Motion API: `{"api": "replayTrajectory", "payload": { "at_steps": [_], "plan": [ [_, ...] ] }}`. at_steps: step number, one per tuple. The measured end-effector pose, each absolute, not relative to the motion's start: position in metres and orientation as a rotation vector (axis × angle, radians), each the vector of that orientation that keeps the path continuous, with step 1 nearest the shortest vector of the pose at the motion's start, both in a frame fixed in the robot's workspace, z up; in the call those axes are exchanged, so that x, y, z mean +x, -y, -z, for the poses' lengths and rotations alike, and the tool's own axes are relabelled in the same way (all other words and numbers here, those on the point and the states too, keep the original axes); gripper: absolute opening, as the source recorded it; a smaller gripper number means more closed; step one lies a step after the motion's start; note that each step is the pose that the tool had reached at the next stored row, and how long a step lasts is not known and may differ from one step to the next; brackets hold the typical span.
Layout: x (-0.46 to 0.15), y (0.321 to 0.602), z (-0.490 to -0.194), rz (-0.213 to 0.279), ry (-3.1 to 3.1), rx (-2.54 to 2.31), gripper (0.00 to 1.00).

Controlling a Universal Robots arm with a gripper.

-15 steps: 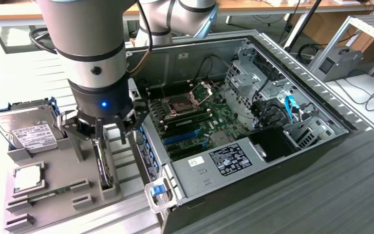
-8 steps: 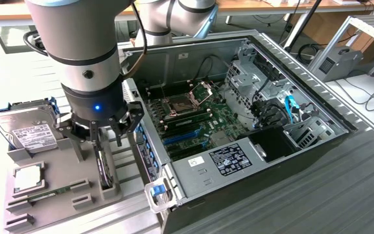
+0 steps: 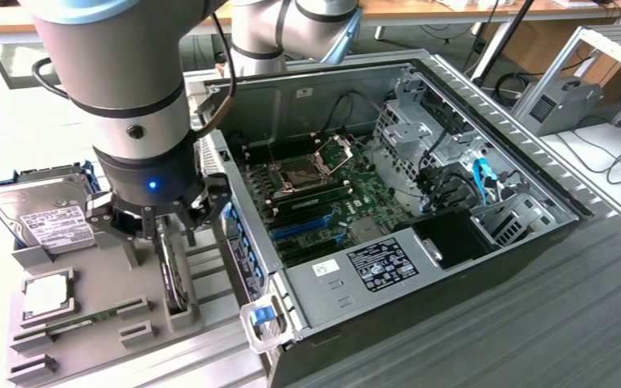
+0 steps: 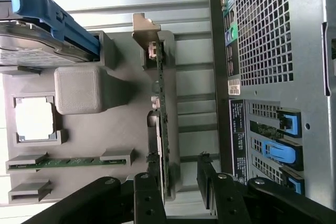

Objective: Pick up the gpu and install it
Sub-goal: 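Pick up the gpu and move the gpu toward the slot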

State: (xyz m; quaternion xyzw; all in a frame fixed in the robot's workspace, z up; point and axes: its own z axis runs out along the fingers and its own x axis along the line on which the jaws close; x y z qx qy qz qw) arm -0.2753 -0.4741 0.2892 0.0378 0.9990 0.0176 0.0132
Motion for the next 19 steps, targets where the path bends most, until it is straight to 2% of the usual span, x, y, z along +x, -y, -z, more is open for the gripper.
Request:
{"api": "replayTrajectory", "payload": {
  "at_steps": [19],
  "plan": [
    [-0.292, 0.449, -0.260, -0.054, -3.112, 0.121, 0.42]
  ]
}}
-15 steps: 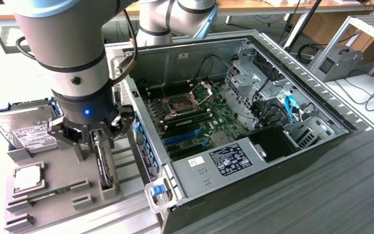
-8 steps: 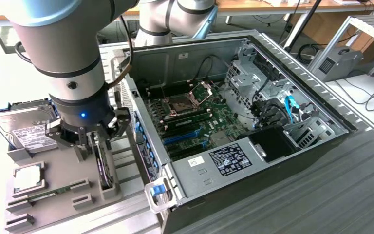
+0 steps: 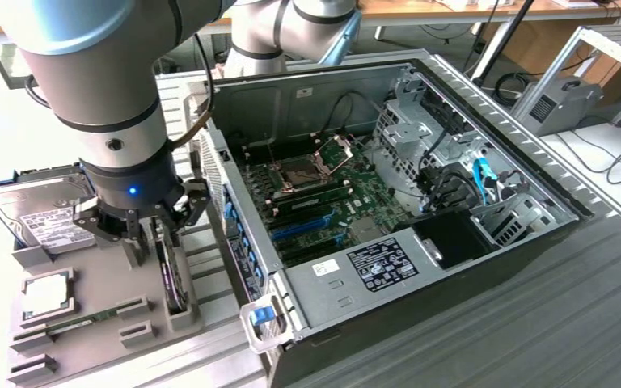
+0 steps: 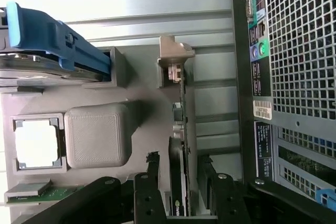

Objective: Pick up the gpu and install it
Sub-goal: 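Pick up the gpu and move the gpu toward the slot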

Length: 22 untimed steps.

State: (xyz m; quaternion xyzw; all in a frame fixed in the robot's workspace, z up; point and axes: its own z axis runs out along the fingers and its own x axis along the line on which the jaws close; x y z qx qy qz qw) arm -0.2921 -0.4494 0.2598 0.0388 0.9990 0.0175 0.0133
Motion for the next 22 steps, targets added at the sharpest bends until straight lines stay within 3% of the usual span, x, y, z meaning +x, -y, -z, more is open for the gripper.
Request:
{"api": "replayTrajectory", "payload": {
  "at_steps": [22],
  "plan": [
    [-0.295, 0.447, -0.237, -0.053, -3.112, 0.121, 0.42]
  ]
}}
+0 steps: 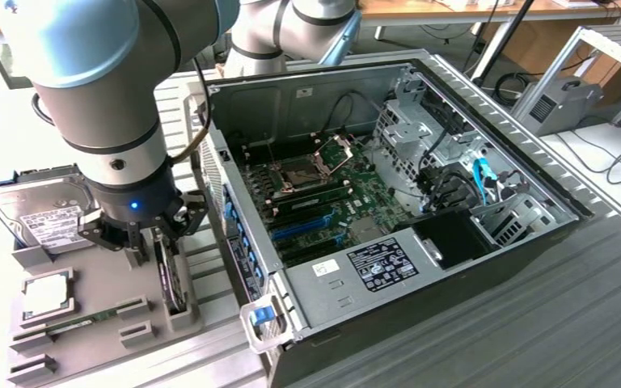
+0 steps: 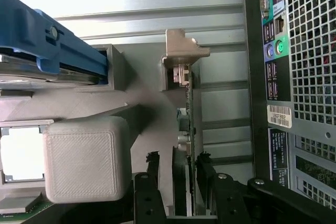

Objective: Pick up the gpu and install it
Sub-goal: 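Pick up the gpu and move the gpu toward the slot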

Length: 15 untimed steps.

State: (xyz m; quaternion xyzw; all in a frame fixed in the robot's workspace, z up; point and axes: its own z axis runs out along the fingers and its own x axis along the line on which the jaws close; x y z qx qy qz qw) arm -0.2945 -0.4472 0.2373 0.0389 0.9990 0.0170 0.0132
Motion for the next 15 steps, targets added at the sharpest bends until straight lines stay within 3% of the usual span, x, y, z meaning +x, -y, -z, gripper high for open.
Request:
{"api": "replayTrajectory", "payload": {
  "at_steps": [4, 6, 15],
  "plan": [
    [-0.2945, 0.4472, -0.2373, -0.053, -3.112, 0.121, 0.41],
    [-0.2945, 0.4472, -0.2372, -0.053, -3.112, 0.121, 0.29],
    [-0.2945, 0.4472, -0.2373, -0.053, -3.112, 0.121, 0.29]
  ]
}}
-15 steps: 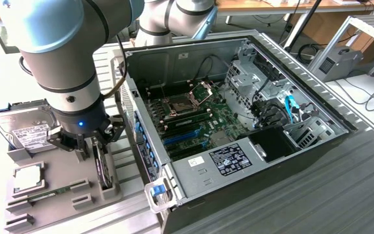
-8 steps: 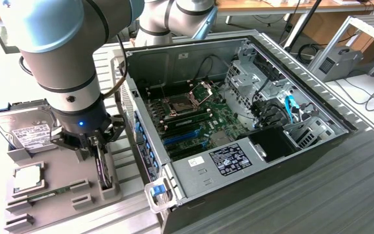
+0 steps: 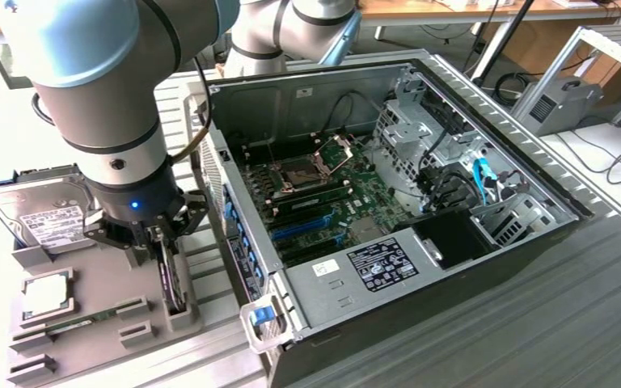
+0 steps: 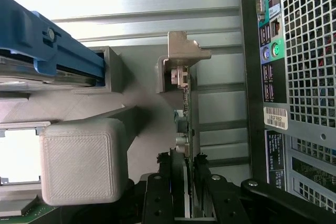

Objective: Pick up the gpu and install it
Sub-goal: 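Pick up the gpu and move the gpu toward the slot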

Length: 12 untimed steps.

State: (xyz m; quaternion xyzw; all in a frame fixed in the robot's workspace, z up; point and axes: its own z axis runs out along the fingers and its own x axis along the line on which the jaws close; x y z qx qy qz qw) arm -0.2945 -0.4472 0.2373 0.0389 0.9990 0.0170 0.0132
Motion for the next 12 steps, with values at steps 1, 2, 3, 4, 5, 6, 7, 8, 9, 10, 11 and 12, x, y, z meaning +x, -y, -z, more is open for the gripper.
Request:
{"api": "replayTrajectory", "payload": {
  "at_steps": [1, 2, 3, 4, 5, 6, 7, 8, 9, 10, 11, 12],
  "plan": [
    [-0.2945, 0.4472, -0.2373, -0.053, -3.112, 0.121, 0.29],
    [-0.2945, 0.4473, -0.2373, -0.052, -3.112, 0.121, 0.29],
    [-0.2945, 0.4472, -0.2376, -0.051, -3.112, 0.121, 0.29],
    [-0.2945, 0.4472, -0.2387, -0.050, -3.112, 0.121, 0.29],
    [-0.2945, 0.4472, -0.2396, -0.050, -3.112, 0.121, 0.29],
    [-0.2945, 0.4472, -0.2403, -0.051, -3.112, 0.121, 0.29],
    [-0.2945, 0.4472, -0.2416, -0.050, -3.112, 0.121, 0.29],
    [-0.2945, 0.4472, -0.2422, -0.050, -3.112, 0.121, 0.29],
    [-0.2945, 0.4472, -0.2429, -0.050, -3.112, 0.121, 0.29],
    [-0.2945, 0.4472, -0.2437, -0.050, -3.111, 0.121, 0.29],
    [-0.2945, 0.4472, -0.2442, -0.050, -3.111, 0.121, 0.29],
    [-0.2945, 0.4472, -0.2448, -0.050, -3.111, 0.121, 0.29]
  ]
}}
